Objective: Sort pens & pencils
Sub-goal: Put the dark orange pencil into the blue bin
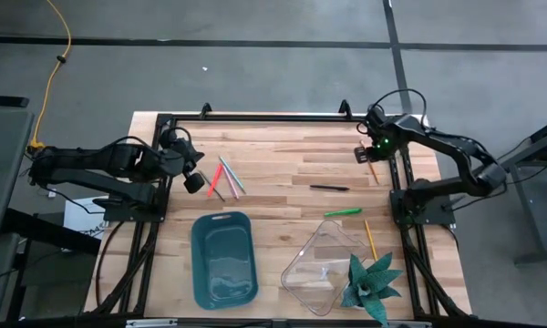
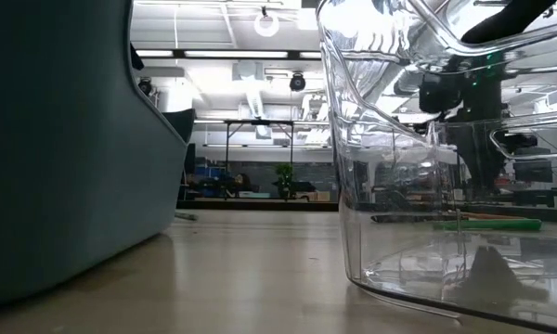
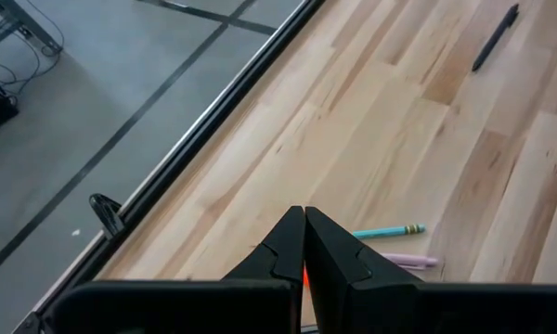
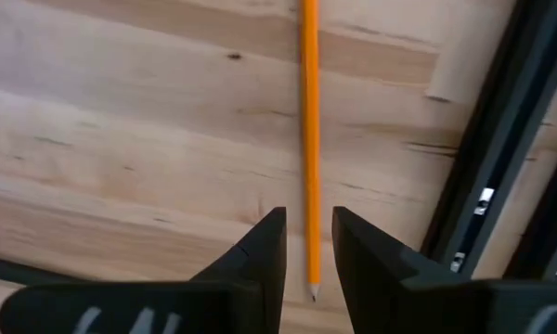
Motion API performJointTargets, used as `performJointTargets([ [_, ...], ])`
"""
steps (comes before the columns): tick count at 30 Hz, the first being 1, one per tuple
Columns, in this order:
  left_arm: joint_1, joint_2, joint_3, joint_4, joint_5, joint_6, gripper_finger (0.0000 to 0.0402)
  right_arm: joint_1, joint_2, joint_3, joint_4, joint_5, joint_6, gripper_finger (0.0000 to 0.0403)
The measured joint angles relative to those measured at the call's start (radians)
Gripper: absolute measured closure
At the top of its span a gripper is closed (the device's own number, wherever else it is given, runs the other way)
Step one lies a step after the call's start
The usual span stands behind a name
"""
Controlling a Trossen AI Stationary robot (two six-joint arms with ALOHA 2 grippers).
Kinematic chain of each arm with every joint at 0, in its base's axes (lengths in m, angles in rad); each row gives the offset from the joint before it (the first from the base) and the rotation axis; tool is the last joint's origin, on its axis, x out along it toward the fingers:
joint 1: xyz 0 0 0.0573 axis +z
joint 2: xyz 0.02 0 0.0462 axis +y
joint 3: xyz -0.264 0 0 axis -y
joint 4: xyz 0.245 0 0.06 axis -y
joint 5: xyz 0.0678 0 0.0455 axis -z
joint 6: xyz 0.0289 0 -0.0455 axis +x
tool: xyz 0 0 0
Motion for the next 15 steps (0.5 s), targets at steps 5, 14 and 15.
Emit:
performJointTargets([
  [5,0.000,-0.002,0.000,0.002,0.006,-0.002,0.0401,0.000,0.075,0.000,0.002,-0.002,-0.015,0.0320],
  [14,0.000,-0.002,0.000,0.003,0.012,-0.022,0.0401,0.003,0.137,0.000,0.050,-0.003,-0.021,0.0320],
  [15,0.000,-0.002,0.000,0.003,0.012,-0.022,0.0401,0.003,0.137,0.000,0.054,-0.002,-0.021,0.0320],
])
